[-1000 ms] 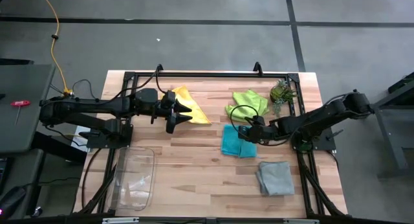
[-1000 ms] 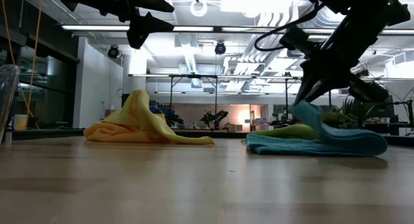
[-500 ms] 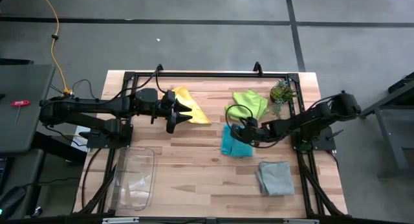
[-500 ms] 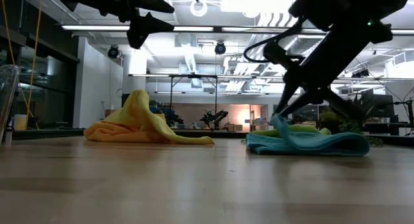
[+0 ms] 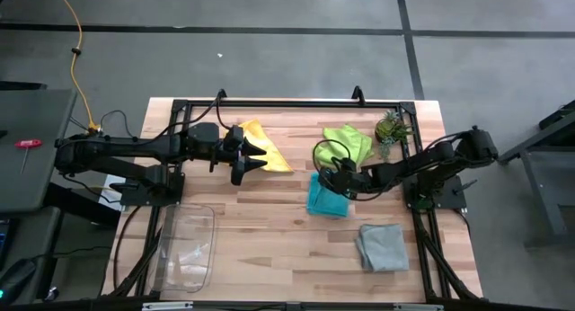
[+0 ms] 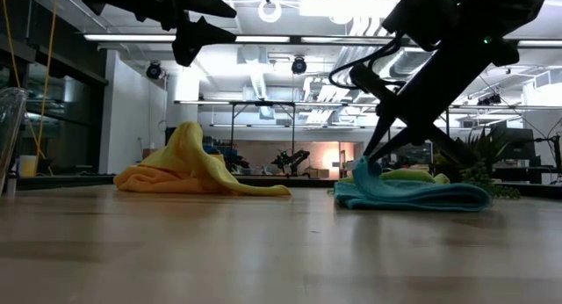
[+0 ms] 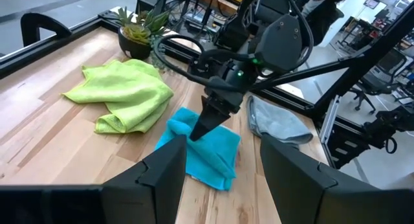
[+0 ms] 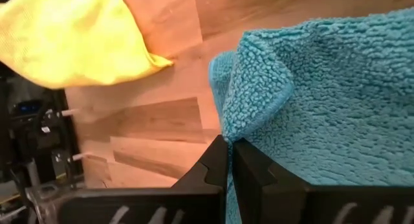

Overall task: Fold microfiber towels
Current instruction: Fold the blue microfiber cloth

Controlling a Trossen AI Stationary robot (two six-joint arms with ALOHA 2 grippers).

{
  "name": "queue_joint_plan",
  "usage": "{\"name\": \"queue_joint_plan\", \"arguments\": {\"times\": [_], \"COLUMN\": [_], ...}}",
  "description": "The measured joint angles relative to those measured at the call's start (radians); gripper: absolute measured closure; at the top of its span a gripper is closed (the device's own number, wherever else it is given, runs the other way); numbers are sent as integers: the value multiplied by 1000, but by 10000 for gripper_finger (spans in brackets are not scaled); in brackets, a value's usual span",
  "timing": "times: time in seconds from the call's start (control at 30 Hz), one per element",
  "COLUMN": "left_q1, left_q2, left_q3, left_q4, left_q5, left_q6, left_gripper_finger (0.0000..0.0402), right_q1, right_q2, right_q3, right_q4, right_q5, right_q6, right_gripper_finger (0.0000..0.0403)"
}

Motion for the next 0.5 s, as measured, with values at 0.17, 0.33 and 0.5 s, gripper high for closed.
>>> {"name": "queue_joint_plan", "arguments": {"times": [0.17, 0.33, 0.5], "left_q1": [0, 0, 0], "left_q2": [0, 0, 0], "left_q3": [0, 0, 0], "left_q4": [0, 0, 0], "left_q5": [0, 0, 0], "left_q6": [0, 0, 0], "left_gripper_finger": [216, 216, 216], "right_q1": [0, 0, -10], "right_q2": [0, 0, 0], "right_q3": [0, 0, 0], "right_q4": [0, 9, 71], "right_q5": [-23, -15, -10], "right_q6": [-30, -35, -90], "right_gripper_finger": [395, 334, 248]}}
